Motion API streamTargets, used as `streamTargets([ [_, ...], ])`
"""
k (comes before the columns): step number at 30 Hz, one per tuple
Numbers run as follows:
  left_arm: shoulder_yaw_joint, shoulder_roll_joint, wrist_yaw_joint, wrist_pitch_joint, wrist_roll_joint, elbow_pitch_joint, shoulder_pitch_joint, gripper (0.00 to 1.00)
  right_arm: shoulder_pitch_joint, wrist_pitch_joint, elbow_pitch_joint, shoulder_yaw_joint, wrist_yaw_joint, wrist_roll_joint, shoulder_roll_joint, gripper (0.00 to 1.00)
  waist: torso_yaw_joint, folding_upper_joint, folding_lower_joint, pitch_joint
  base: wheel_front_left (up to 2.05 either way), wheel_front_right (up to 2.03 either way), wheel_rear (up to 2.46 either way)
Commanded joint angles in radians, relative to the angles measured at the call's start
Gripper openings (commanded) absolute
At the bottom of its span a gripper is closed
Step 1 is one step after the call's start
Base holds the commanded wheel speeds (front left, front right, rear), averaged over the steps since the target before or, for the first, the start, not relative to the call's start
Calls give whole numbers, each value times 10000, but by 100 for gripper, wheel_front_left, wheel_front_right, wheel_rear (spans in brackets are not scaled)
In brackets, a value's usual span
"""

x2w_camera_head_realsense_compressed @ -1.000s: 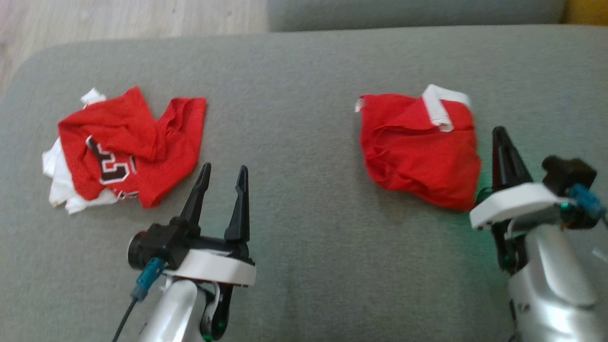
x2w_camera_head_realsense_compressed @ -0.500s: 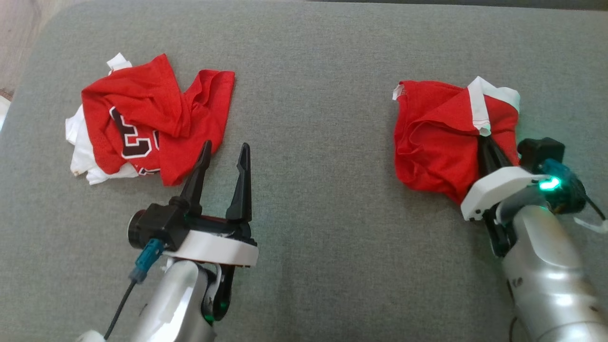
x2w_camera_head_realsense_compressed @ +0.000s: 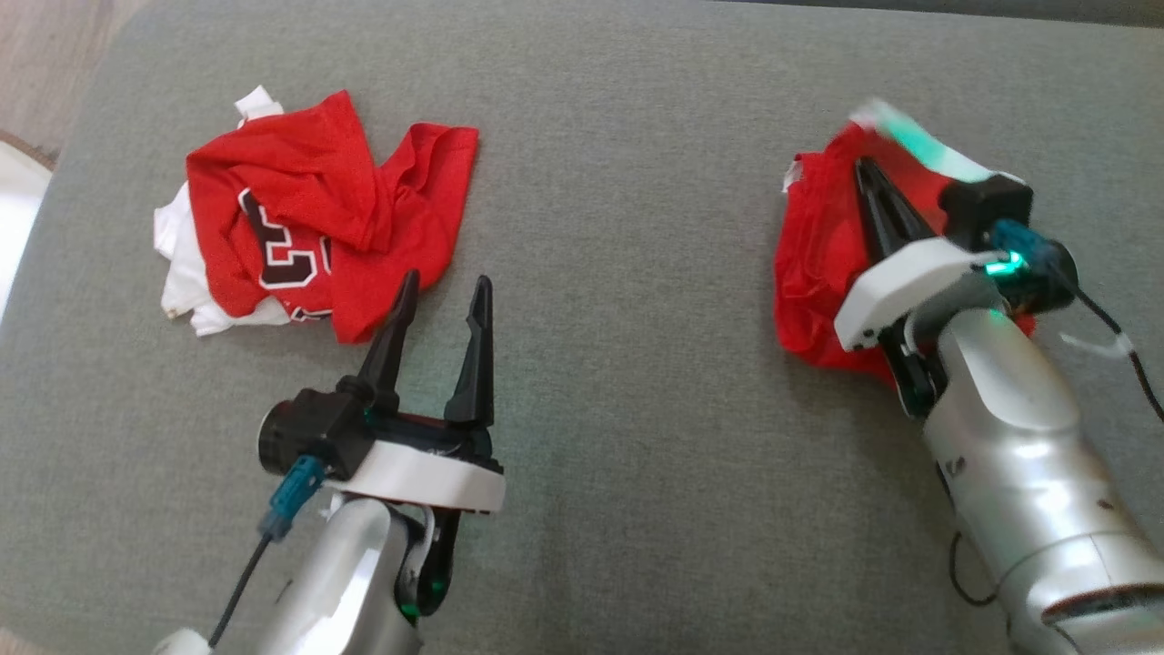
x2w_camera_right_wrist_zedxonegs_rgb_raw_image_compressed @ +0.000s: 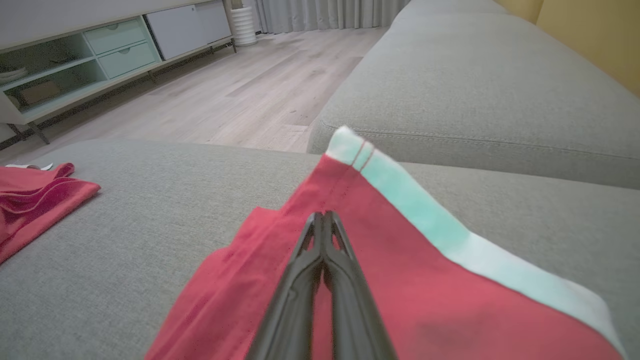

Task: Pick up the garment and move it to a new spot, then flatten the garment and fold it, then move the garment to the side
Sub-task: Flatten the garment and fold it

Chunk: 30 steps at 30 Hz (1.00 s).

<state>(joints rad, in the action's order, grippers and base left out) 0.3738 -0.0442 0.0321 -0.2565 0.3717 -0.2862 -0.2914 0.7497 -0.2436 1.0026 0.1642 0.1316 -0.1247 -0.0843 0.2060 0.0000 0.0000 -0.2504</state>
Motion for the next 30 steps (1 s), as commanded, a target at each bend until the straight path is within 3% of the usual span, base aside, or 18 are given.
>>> streamTargets([
  [1, -211, -60, -62, -53, 98, 269, -420, 100, 401, -136, -130, 263, -9, -8, 196, 0, 73, 0, 0, -30, 0, 0, 0],
  [9, -203, -60, -104, -53, 169, 238, -408, 100, 877, -154, 894, 955, -9, -144, 313, 0, 183, 0, 0, -38, 0, 0, 0],
  [14, -357, -60, -116, -53, 104, 200, -410, 100, 818, -172, 799, 1433, -9, -732, 335, 0, -33, 0, 0, 123, 0, 0, 0],
  [19, -613, -60, -94, -53, -22, 247, -326, 100, 440, -178, -137, 1589, -9, -1211, 338, 0, -450, 0, 0, 422, 0, 0, 0],
  [30, -932, -60, -59, -53, -192, 473, -61, 100, -1338, -180, -2830, 363, -9, -901, -200, 0, -1209, 0, 0, 1115, 0, 0, 0],
])
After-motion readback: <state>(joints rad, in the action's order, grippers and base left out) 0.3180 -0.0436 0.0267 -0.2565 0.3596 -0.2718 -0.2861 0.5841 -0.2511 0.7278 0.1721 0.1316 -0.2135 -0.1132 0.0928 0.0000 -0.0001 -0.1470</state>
